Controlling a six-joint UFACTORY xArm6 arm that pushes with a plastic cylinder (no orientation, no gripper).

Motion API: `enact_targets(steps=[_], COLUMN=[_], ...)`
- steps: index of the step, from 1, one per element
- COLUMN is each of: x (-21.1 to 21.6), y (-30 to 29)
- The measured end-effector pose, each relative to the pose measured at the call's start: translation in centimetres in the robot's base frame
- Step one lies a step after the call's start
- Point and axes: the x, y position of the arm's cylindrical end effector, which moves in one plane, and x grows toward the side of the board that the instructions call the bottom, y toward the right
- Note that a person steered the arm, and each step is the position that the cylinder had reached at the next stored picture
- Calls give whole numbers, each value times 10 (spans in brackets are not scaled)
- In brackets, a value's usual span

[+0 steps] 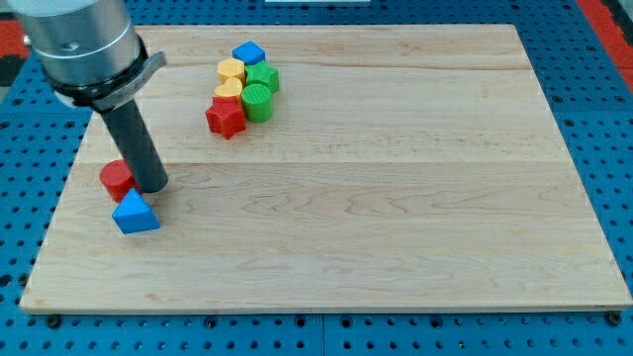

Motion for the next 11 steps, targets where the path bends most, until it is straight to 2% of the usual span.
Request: enact_targets(steps=[1, 2, 7, 11], x=[16, 11, -59, -57], y=[9, 23, 36, 40])
